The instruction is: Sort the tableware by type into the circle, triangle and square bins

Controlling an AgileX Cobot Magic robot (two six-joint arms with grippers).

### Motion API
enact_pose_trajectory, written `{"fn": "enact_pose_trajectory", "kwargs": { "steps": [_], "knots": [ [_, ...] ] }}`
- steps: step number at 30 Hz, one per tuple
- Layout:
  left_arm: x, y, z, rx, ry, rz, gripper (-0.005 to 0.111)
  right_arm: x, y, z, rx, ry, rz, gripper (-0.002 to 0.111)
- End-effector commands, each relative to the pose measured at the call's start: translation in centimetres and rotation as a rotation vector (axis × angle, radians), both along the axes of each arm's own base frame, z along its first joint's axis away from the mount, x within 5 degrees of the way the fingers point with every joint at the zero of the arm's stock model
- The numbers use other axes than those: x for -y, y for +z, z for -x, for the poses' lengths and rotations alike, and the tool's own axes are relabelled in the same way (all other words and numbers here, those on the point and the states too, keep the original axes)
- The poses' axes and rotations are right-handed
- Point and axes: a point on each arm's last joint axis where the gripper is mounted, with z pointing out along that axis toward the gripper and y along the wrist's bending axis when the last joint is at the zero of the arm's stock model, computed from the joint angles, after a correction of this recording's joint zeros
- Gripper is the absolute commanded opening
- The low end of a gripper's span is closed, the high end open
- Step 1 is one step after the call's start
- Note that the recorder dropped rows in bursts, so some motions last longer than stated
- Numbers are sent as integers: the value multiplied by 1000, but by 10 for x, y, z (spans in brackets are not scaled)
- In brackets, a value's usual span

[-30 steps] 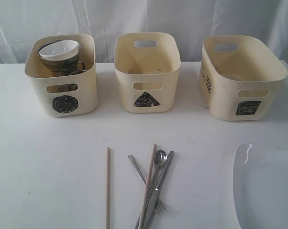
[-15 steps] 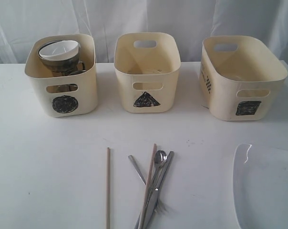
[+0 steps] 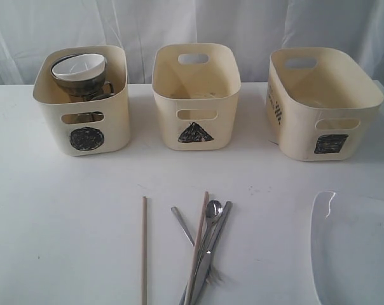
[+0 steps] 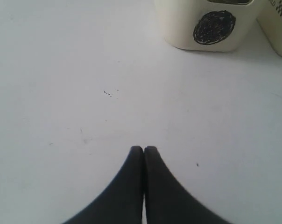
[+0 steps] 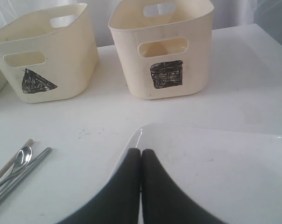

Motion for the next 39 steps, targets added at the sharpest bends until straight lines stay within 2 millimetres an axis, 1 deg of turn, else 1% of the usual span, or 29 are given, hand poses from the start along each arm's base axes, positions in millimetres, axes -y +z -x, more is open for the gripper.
{"fn": "enact_pose_trajectory", "kwargs": {
  "steps": [1,4,6,7,11,14,16,20,22,24,26,29,36,38,39],
  "knots": [
    [4,-3,1,-22,-6,88,0,0,-1,0,4,0,2,0],
    [8,-8,4,-96,-29,159,0,0,-1,0,4,0,2,0],
    [9,-9,5,-115,-36,159,0,0,-1,0,4,0,2,0],
    [8,-10,5,-116,-32,140,0,0,-1,0,4,0,2,0],
    [2,-11,5,-113,-40,-39,0,0,-1,0,4,0,2,0],
    [0,-10,4,-92,-69,-88,0,0,-1,0,4,0,2,0],
    [1,-9,5,-90,-88,-57,0,0,-1,0,4,0,2,0],
    [3,-9,5,-83,-124,-51,0,0,-1,0,4,0,2,0],
    [3,-5,3,-40,-113,-51,0,0,-1,0,4,0,2,0],
    [1,2,-1,51,-88,-51,0,0,-1,0,4,0,2,0],
    [0,6,-2,91,-77,-61,0,0,-1,0,4,0,2,0],
    [-1,6,-2,94,-76,-100,0,0,-1,0,4,0,2,0],
    [-2,6,-2,92,-76,-102,0,0,-1,0,6,0,2,0],
    [-2,6,-2,92,-76,-102,0,0,1,0,33,0,2,0],
    [-2,6,-2,92,-76,-102,0,0,5,-1,77,-6,-34,0]
  ]
}}
